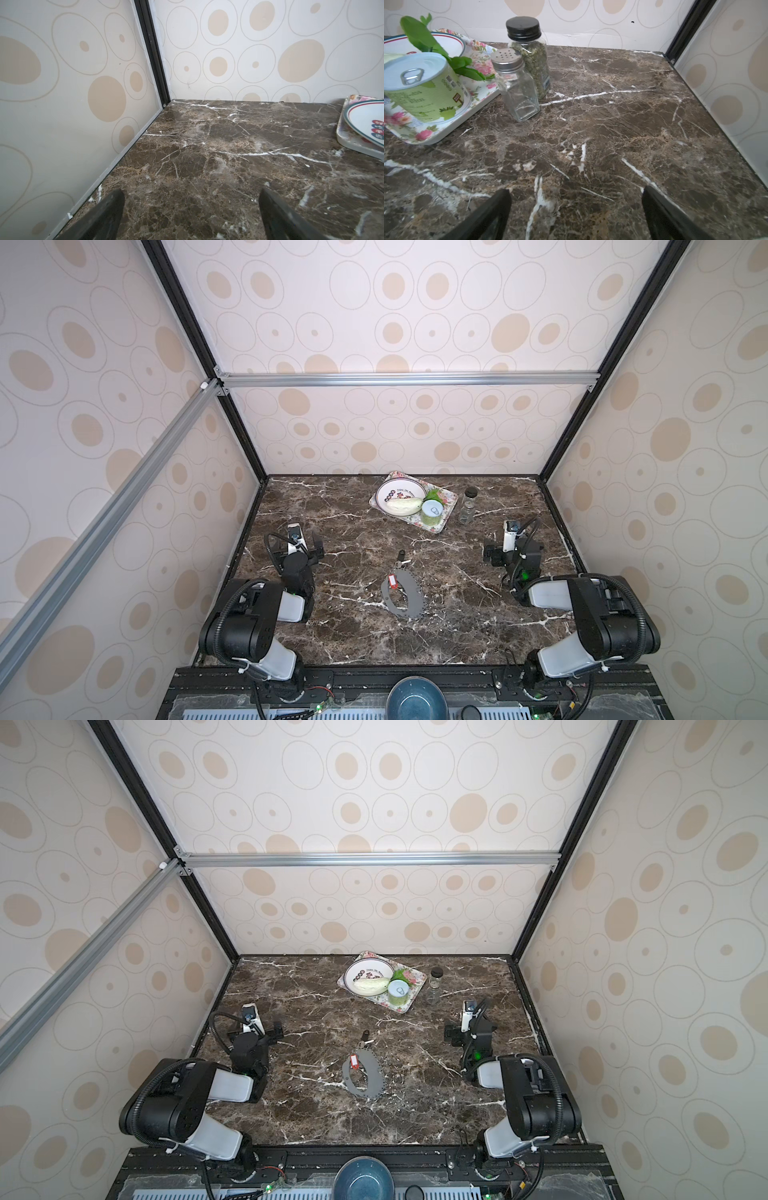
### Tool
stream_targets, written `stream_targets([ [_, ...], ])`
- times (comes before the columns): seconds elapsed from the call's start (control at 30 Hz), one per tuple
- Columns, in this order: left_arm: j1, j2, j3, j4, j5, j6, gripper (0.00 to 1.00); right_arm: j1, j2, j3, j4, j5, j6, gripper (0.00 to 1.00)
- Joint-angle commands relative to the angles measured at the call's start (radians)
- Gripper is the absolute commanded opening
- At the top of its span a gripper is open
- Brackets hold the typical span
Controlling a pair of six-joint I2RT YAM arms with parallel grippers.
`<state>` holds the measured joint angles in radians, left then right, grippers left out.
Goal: Put the keys on the keyring
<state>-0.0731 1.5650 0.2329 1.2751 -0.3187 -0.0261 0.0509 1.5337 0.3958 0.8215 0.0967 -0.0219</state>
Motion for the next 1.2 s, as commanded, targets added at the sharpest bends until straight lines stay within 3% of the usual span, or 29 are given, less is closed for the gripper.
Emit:
stream_targets([
  [0.0, 0.013, 0.024, -0.018, 0.117, 0.056, -0.008, 1.0, 0.001, 0.0, 0.012, -0.007, 0.056, 0.026, 1.0],
  [0.2, 0.009, 0.014, -0.021, 0.106, 0.055, -0.009, 1.0, 0.001, 0.0, 0.01, -0.003, 0.066, 0.029, 1.0],
  [0.33, 0.01, 0.015, -0.021, 0.106, 0.055, -0.008, 1.0, 0.0, -0.012, -0.056, 0.104, 0.18, 0.078, 1.0],
  [0.5, 0.009, 0.013, -0.019, 0.099, 0.055, -0.009, 1.0, 0.016, 0.003, 0.001, 0.015, 0.178, 0.055, 1.0],
  [1.17, 0.01, 0.013, -0.017, 0.095, 0.056, -0.009, 1.0, 0.024, 0.005, 0.003, 0.018, 0.192, 0.048, 1.0],
])
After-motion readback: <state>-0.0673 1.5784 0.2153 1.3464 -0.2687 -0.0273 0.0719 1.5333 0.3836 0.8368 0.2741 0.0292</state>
